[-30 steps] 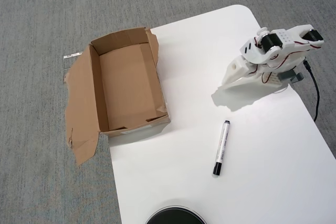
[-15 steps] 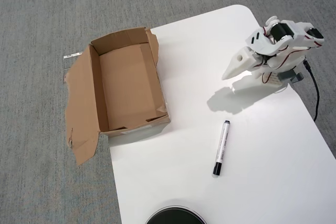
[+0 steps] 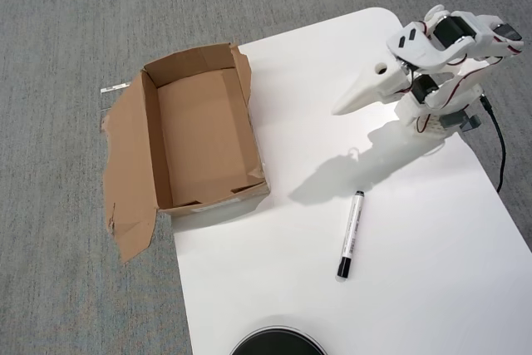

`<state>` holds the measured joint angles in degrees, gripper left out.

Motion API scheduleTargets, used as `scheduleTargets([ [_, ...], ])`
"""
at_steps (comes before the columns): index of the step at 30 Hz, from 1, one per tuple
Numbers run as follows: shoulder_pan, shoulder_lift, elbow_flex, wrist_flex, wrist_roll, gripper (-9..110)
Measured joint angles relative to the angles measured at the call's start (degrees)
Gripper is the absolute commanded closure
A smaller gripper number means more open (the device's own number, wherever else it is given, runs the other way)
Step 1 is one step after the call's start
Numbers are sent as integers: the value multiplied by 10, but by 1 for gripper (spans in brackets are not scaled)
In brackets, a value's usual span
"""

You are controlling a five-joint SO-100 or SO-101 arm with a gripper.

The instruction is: Grasp a pen and put it in the box.

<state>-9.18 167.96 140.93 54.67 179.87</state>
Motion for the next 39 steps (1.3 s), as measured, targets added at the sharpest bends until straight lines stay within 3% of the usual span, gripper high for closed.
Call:
scheduleTargets([
  [9, -90, -169, -158, -40, 36, 101],
  [19, -195, -231, -189, -42, 37, 101],
  [39, -197, -233, -189, -42, 37, 101],
])
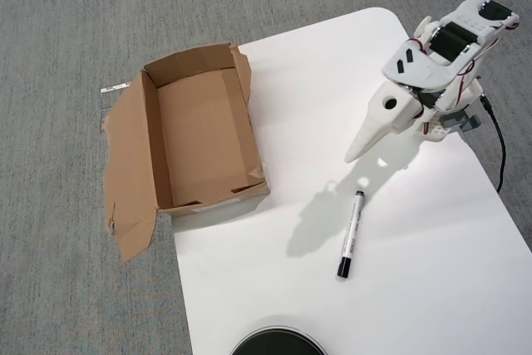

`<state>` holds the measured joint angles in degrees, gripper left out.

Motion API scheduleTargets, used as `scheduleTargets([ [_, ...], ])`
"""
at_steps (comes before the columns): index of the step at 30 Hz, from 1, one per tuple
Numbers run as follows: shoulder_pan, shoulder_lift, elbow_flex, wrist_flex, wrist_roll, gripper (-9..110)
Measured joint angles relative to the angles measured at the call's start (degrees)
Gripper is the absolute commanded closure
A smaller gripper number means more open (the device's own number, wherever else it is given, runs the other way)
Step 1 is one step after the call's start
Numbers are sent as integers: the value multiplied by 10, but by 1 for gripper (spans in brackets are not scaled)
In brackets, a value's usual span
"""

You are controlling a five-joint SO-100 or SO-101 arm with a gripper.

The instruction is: Grasp a pen and put it in the box.

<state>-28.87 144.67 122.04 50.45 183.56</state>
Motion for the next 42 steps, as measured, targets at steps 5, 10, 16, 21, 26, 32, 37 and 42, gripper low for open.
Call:
scheduleTargets([
  [5, 0, 0, 0, 0, 0, 101],
  [10, 0, 0, 15, 0, 0, 101],
  [16, 0, 2, 58, 0, -20, 101],
  [21, 1, 2, 59, 0, -154, 101],
  [26, 1, 1, 59, 0, -345, 101],
  [32, 5, 0, 59, 0, -541, 101],
  [37, 7, 0, 59, 0, -685, 101],
  [42, 5, 0, 59, 0, -855, 101],
])
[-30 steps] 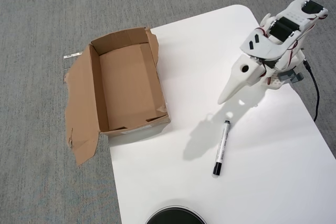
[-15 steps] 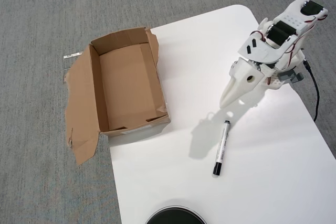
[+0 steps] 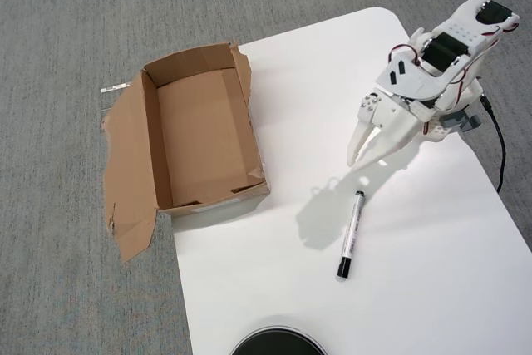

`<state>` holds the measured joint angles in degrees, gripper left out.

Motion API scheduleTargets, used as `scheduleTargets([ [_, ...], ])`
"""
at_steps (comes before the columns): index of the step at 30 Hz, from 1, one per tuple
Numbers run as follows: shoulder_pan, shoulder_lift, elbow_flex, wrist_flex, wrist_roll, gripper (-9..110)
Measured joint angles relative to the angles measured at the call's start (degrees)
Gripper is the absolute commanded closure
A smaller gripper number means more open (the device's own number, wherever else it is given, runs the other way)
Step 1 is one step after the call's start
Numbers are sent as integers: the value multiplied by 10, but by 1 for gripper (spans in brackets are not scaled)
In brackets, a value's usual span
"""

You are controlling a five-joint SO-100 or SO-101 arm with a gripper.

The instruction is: Grasp a pen and put it in the box.

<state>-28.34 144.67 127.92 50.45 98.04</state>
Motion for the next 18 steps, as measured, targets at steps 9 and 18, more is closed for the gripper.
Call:
scheduleTargets([
  [9, -5, -26, 2, 0, -234, 100],
  [18, -7, -103, 3, 0, -241, 83],
])
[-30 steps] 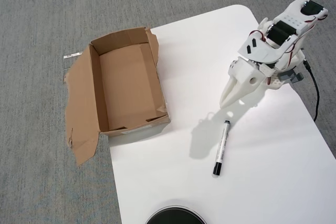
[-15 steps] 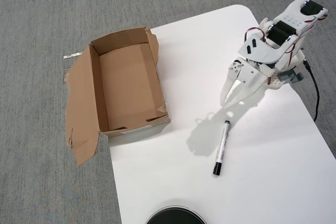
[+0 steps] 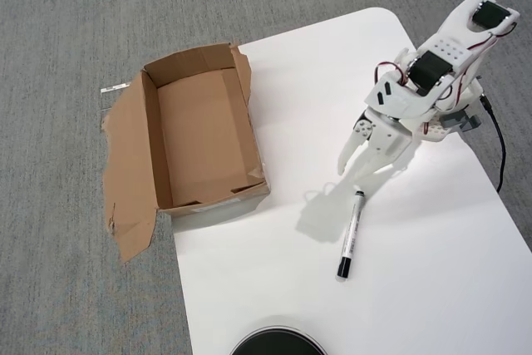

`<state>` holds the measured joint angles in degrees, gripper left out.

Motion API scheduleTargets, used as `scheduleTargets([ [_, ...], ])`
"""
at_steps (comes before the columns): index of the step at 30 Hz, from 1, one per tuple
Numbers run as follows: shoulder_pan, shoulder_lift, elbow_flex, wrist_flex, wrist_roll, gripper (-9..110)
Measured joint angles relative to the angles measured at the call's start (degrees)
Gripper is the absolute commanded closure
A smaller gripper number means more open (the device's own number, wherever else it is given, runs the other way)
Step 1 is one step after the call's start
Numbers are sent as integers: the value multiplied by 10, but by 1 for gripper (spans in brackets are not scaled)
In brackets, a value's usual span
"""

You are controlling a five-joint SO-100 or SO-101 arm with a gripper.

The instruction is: Grasp a pen and put it in the box.

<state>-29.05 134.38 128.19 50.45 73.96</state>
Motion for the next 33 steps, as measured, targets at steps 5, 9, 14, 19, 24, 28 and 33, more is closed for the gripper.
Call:
scheduleTargets([
  [5, 0, -20, 1, 0, -2, 81],
  [9, 1, -43, 1, 0, -2, 81],
  [14, -49, -79, 1, 0, -2, 81],
  [19, -89, -114, 1, 0, -2, 81],
  [24, -93, -146, 1, 0, -2, 81],
  [28, -97, -168, 0, 0, -2, 81],
  [33, -98, -200, 0, 0, -2, 81],
])
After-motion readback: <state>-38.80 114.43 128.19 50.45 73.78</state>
